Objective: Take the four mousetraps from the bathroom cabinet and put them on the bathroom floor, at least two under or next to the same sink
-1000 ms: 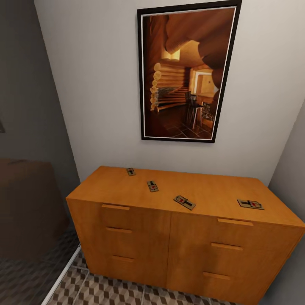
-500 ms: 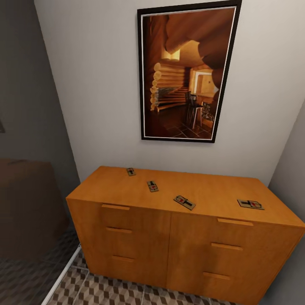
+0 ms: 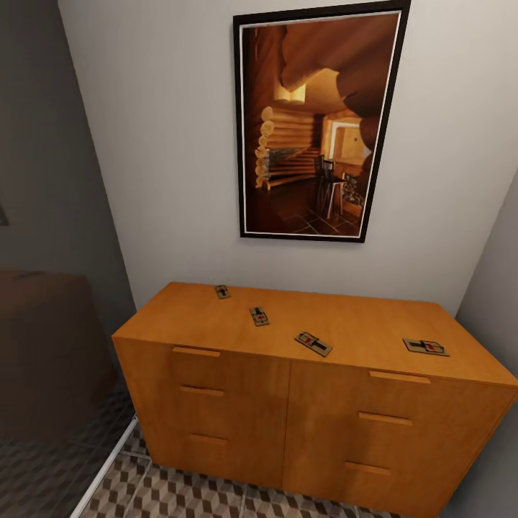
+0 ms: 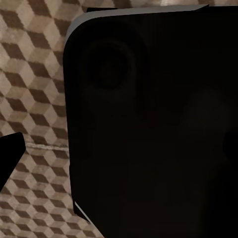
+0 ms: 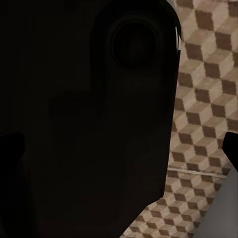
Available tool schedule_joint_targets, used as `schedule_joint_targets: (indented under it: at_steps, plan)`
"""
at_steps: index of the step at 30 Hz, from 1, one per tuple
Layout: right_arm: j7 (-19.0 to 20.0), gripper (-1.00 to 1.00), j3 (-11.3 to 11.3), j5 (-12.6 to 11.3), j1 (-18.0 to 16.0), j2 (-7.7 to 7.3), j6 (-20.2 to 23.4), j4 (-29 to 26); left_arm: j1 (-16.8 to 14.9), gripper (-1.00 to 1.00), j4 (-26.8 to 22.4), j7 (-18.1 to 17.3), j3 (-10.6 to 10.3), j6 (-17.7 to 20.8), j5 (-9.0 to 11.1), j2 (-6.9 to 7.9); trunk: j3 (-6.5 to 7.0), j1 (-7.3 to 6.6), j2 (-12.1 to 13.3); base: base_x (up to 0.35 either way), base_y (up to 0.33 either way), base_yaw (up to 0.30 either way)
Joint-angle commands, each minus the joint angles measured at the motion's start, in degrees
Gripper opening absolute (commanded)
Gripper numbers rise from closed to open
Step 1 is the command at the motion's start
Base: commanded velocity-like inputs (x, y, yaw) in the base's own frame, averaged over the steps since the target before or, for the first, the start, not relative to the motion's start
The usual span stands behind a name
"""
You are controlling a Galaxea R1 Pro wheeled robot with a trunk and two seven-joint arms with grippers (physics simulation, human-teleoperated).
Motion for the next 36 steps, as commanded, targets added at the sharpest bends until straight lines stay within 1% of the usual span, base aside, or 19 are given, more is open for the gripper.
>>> schedule_joint_targets:
  at_steps: [1, 17, 23, 24, 25, 28, 29, 33, 35, 36]
  plan:
    - [0.02, 1.0, 0.05, 0.04, -0.02, 0.0, -0.03, 0.0, 0.01, 1.0, -0.05, -0.02, 0.02, -0.11, 0.01, 0.0, -0.05, 0.0, -0.03, 0.0, 0.0, 0.0]
    - [-0.09, 1.0, -0.12, -0.36, -0.02, -0.13, -0.07, 0.0, 0.01, 1.0, -0.05, -0.03, -0.02, -0.11, 0.01, 0.0, -0.05, 0.0, -0.03, 0.0, 0.0, 0.0]
    - [-0.32, 1.0, -0.12, 0.05, -0.02, -0.12, -1.21, 0.07, 0.01, 1.0, -0.05, -0.06, -0.13, -0.11, -0.1, -0.12, -0.05, 0.0, -0.03, 0.0, 0.0, 0.0]
    - [-0.35, 1.0, -0.08, 0.48, -0.02, -0.11, -1.59, 0.08, 0.01, 1.0, -0.05, -0.06, -0.14, -0.11, -0.11, -0.14, -0.05, 0.0, -0.03, 0.0, 0.0, 0.0]
    - [-0.25, 1.0, -0.02, 1.82, -0.02, -0.13, -1.75, 0.08, 0.01, 1.0, -0.2, 0.11, -0.23, -0.08, -0.06, -0.28, -0.05, 0.0, -0.03, 0.0, 0.0, 0.0]
    - [-0.22, 1.0, 0.08, 3.32, -0.02, -0.24, -1.6, 0.02, 0.01, 1.0, -1.0, 0.04, -0.32, 0.09, -0.04, -0.39, -0.05, 0.0, -0.03, 0.0, 0.0, 0.0]
    - [-0.21, 1.0, 0.22, 4.56, -0.04, -0.31, -1.33, -0.13, 0.01, 1.0, -2.21, -0.08, -0.36, 0.39, -0.02, -0.44, -0.05, 0.0, -0.03, 0.0, 0.0, 0.0]
    - [-0.19, 1.0, 0.38, 7.22, -0.06, -0.39, -0.02, -1.67, 0.01, 1.0, -5.31, -0.23, -0.28, 1.45, 0.05, -0.6, -0.05, 0.0, -0.03, 0.0, 0.0, 0.0]
    - [-0.17, 1.0, 0.45, 8.48, -0.08, -0.33, 1.07, -3.06, 0.01, 1.0, -6.73, -0.26, -0.27, 2.35, 0.07, -0.75, -0.05, 0.0, -0.03, 0.0, 0.0, 0.0]
    - [-0.14, 1.0, 0.5, 9.66, -0.07, -0.32, 2.41, -4.55, 0.01, 1.0, -8.0, -0.29, -0.29, 3.44, 0.08, -0.86, -0.05, 0.0, -0.03, 0.0, 0.0, 0.0]
